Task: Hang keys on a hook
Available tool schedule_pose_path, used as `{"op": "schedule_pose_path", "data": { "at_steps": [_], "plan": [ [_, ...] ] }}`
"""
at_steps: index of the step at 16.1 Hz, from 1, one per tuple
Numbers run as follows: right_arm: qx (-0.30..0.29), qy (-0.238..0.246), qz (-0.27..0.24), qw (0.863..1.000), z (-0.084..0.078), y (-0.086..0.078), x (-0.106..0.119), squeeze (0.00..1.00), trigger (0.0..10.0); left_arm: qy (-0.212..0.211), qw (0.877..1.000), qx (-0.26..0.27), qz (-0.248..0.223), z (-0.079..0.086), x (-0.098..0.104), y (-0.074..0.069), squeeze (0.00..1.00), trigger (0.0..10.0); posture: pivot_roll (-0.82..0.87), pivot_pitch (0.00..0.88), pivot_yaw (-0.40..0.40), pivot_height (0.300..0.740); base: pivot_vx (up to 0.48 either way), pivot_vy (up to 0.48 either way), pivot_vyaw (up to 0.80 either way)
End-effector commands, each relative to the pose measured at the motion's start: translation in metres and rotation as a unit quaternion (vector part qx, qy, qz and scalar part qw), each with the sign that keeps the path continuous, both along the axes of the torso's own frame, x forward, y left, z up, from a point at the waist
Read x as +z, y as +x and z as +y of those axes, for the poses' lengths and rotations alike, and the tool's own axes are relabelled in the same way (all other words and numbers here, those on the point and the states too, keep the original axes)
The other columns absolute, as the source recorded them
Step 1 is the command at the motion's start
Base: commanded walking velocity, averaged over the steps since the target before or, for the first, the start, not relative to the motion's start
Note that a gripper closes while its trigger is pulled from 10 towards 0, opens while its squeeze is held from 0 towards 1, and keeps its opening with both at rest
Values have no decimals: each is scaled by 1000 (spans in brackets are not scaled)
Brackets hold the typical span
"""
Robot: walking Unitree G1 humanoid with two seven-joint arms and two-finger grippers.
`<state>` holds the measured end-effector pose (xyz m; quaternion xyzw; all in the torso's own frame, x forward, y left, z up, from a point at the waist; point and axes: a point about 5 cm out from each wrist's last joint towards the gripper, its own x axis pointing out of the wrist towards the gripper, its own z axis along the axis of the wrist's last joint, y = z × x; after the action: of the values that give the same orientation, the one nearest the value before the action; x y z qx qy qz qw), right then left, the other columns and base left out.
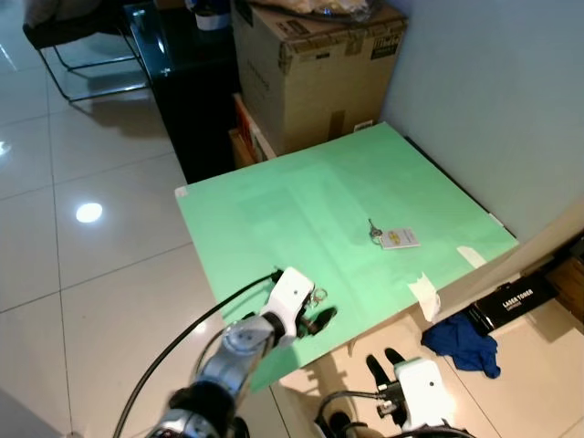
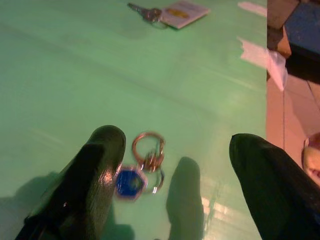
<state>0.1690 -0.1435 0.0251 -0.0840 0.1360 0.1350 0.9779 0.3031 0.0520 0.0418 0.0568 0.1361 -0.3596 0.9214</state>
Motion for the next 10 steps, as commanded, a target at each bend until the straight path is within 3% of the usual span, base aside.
{"op": "schedule_pose_path", "data": {
  "at_steps": [1, 5, 10],
  "plan": [
    [-3, 1, 4, 1000, 0, -4, -1, 0, 10000, -1, 1000, 18, 22, -6, -7, -3, 0, 10000, -162, 236, 11, 740, 0, 0, 0],
    [-1, 5, 7, 1000, 6, -10, -1, 0, 10000, 53, 998, 28, 9, -15, -16, -7, 0, 10000, -174, 265, 23, 740, 0, 0, 0],
    [-6, 6, 16, 1000, 7, -17, -2, 0, 10000, 63, 998, 22, 19, -16, -24, -12, 0, 10000, -183, 283, 32, 740, 0, 0, 0]
  ]
}}
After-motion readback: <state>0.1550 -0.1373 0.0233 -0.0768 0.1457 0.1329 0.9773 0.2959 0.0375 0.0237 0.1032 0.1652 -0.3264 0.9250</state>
